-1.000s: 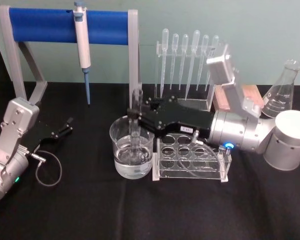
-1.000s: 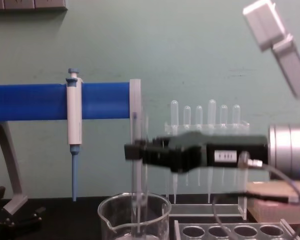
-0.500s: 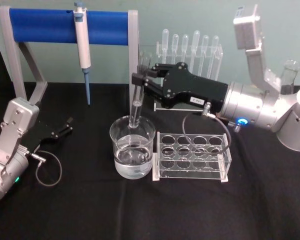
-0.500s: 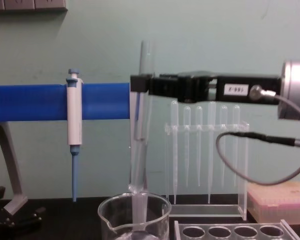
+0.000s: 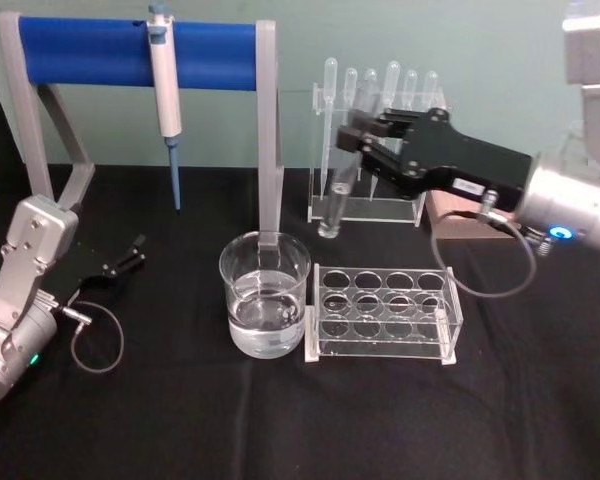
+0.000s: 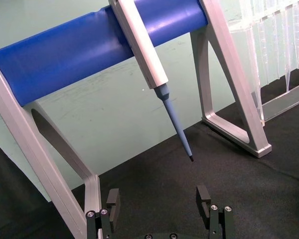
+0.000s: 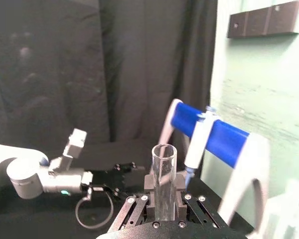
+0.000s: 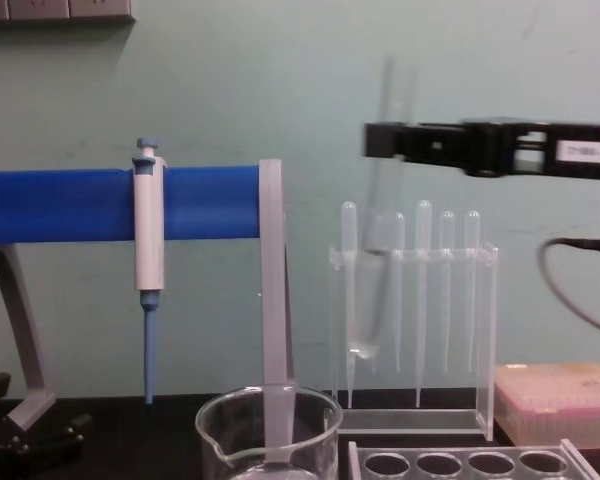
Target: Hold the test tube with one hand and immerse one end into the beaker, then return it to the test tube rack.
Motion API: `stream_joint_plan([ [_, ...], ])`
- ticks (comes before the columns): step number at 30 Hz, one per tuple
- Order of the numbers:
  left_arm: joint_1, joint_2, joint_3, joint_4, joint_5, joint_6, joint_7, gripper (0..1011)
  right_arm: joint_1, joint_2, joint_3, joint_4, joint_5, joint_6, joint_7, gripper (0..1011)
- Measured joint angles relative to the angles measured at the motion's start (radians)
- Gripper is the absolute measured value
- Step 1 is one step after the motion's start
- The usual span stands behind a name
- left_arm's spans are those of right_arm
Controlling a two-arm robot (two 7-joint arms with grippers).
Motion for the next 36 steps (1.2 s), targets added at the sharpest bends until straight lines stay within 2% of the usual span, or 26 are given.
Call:
stream_joint_plan([
  [5, 0.0, 0.0, 0.0, 0.0, 0.0, 0.0, 0.0, 1000, -0.029, 0.043, 0.023, 0.016, 0.012, -0.022, 0.009, 226],
  [11, 0.0, 0.0, 0.0, 0.0, 0.0, 0.0, 0.0, 1000, -0.066, 0.063, 0.031, 0.037, 0.009, -0.043, 0.01, 226],
  [36, 0.0, 0.0, 0.0, 0.0, 0.0, 0.0, 0.0, 1000, -0.151, 0.081, 0.04, 0.021, -0.017, -0.061, 0.014, 226],
])
